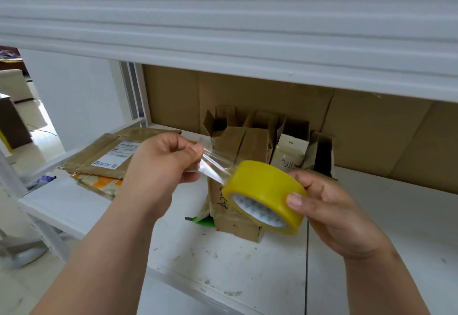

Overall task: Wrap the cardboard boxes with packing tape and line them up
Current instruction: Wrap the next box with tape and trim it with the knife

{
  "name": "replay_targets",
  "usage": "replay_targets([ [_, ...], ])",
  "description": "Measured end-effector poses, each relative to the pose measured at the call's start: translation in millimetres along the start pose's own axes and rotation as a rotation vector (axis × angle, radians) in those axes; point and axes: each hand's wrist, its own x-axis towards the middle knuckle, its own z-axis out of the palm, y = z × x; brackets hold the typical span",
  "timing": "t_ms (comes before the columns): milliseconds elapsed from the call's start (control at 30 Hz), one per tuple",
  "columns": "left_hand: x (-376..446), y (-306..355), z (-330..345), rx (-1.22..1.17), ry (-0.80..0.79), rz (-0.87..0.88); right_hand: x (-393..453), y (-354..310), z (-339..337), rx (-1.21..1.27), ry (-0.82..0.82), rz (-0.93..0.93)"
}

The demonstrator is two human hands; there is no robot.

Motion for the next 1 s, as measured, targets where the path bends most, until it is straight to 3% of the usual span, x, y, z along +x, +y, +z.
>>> replay_targets([
  [300, 6.3, 6.6, 0.0, -0.112, 0.034, -0.007, -7.1, -26.9, -27.9, -0.112, 0.063, -0.028],
  [500, 20.0, 2.9, -8.7, -0.148, 0.066, -0.055, -6.4, -38.2, -44.6, -0.121, 0.222, -0.016],
  [633, 30.9, -7.7, -8.3, -0.138, 0.103, -0.09, 5.7, -40.1, -50.2, -0.332, 0.279, 0.051],
  [1000, 49.7, -38.1, -2.6, -0.128, 0.142, -0.239, 31.9, -32.9, -47.5, -0.422, 0.323, 0.194],
])
